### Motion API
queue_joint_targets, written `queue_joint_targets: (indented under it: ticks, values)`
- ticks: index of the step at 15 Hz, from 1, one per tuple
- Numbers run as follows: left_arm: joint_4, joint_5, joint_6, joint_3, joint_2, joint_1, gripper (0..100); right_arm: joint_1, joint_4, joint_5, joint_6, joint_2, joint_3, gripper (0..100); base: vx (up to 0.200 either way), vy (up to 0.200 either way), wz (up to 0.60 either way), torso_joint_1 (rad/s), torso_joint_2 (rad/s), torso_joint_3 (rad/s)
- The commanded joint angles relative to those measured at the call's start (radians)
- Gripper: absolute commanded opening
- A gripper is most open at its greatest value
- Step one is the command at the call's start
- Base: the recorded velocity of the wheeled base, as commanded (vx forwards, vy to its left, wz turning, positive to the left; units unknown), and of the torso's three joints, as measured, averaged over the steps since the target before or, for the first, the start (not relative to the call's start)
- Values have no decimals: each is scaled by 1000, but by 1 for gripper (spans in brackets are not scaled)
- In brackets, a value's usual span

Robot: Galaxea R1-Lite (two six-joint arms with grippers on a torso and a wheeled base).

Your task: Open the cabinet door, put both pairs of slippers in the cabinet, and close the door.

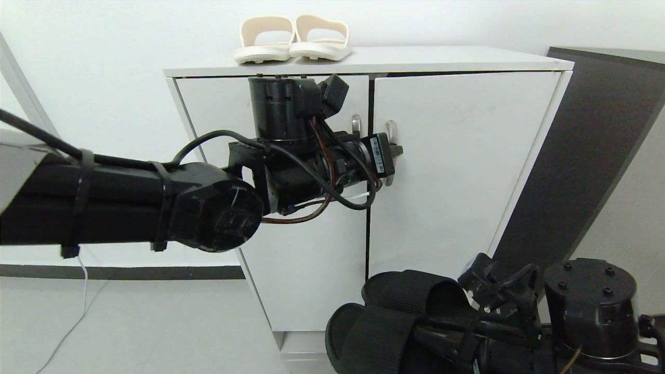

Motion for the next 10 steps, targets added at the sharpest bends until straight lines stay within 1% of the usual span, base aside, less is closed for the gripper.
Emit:
queue_joint_targets:
  ticks: [1, 4, 7, 9, 10]
  values:
    - [-32, 4, 1, 98, -83, -9, 0, 1, -26, 23, -6, -4, 27, 0, 0, 0, 0, 0, 0, 0]
    - [-36, 3, 1, 163, -150, -35, 0, 1, -92, 83, -66, -4, 90, 0, 0, 0, 0, 0, 0, 0]
    - [-36, 3, 2, 220, -210, -56, 0, 4, -141, 138, -85, -9, 136, 0, 0, 0, 0, 0, 0, 0]
    - [-36, -2, 2, 244, -241, -58, 0, 6, -143, 164, -88, -18, 149, 0, 0, 0, 0, 0, 0, 0]
    - [-38, -4, 1, 244, -241, -45, 0, 6, -143, 176, -111, -20, 155, 0, 0, 0, 0, 0, 0, 0]
